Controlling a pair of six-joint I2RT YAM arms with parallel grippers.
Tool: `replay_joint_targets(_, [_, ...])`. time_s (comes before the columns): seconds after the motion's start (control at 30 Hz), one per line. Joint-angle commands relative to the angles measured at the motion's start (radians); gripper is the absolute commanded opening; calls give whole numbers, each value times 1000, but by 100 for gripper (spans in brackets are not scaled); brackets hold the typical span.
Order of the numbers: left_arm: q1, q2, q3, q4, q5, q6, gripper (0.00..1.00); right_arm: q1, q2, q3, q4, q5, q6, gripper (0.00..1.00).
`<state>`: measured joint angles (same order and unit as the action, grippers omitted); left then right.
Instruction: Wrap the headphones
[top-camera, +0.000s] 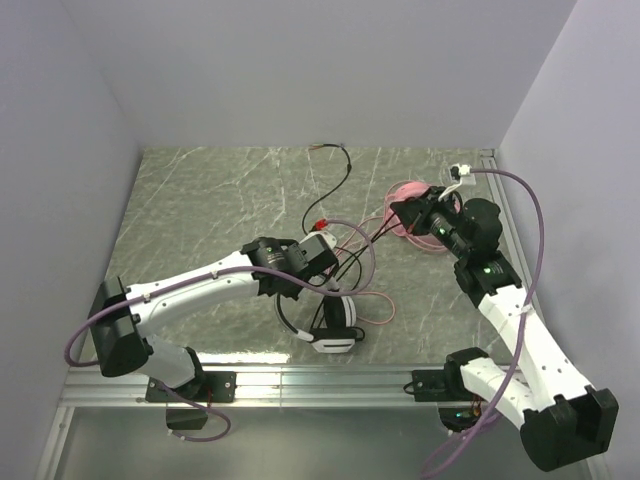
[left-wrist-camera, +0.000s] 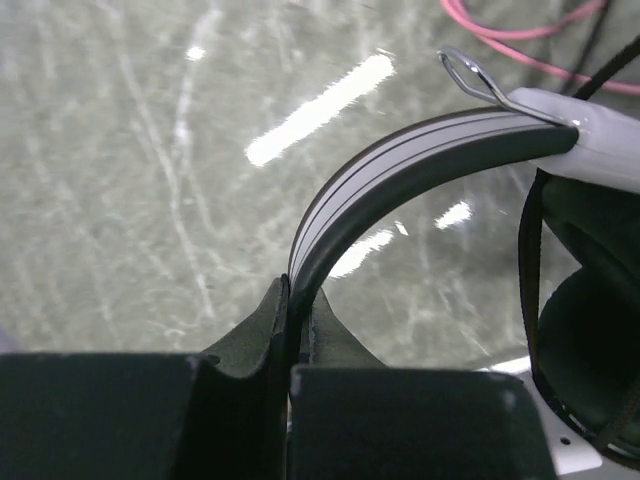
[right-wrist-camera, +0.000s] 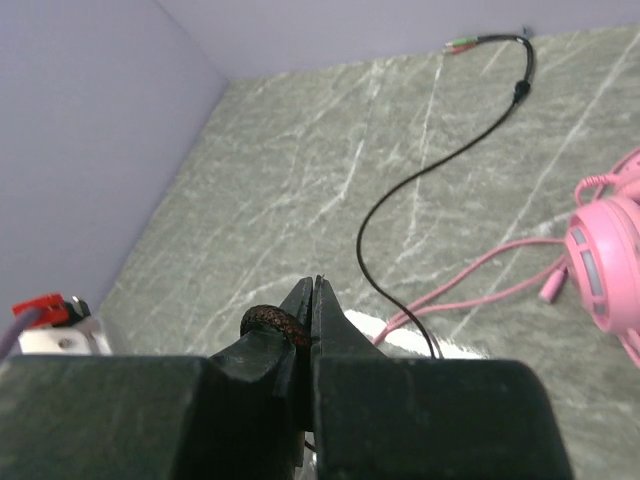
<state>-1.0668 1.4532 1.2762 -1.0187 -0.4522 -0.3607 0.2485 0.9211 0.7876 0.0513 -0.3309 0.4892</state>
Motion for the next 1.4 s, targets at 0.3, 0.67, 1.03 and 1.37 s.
replay_joint_targets(0.3, [17, 94, 233, -239, -545, -214, 0, -6, -105, 128, -159, -158, -21, 0])
replay_joint_targets(0.67, [270, 257, 419, -266, -686, -403, 0, -6, -145, 138, -96, -508, 58, 0])
replay_joint_targets(1.03, [355, 300, 574, -52, -718, -213, 0, 5, -125, 173, -178, -631, 23, 0])
replay_joint_targets(1.37, [349, 256, 401, 2, -594, -112, 0, 5, -223, 231, -340, -269, -101, 0])
